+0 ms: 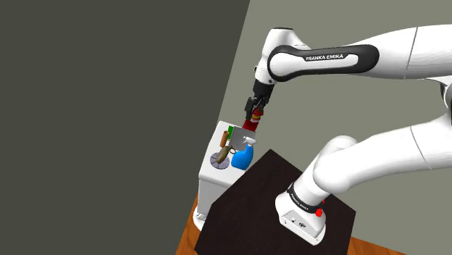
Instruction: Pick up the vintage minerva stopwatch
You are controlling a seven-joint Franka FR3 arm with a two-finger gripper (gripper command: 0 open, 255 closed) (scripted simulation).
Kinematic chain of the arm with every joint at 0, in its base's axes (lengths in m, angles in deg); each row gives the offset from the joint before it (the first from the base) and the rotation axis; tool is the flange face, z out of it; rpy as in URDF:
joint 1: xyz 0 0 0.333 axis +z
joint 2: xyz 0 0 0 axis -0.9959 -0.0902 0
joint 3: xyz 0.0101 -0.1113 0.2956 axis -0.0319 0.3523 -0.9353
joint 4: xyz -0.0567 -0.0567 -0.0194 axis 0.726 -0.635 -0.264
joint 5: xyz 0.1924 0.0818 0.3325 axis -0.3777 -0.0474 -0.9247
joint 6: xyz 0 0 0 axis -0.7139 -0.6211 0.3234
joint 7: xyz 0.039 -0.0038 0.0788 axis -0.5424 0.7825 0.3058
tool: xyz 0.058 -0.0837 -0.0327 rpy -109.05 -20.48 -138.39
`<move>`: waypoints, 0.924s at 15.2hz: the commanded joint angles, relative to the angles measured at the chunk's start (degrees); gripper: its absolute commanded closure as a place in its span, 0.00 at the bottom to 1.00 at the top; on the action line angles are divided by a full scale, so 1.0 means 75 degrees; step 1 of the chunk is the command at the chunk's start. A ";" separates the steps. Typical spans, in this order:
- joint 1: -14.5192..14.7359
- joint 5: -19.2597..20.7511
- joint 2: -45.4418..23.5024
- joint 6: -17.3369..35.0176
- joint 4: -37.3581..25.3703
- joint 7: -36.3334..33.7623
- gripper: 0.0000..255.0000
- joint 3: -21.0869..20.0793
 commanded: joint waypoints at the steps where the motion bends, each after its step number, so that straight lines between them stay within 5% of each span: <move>1: 0.0022 0.0019 -0.0442 0.0573 0.0194 0.0206 0.00 0.0107; 14: 0.0187 -0.0443 -0.4265 0.3978 0.0305 0.1932 0.00 0.0709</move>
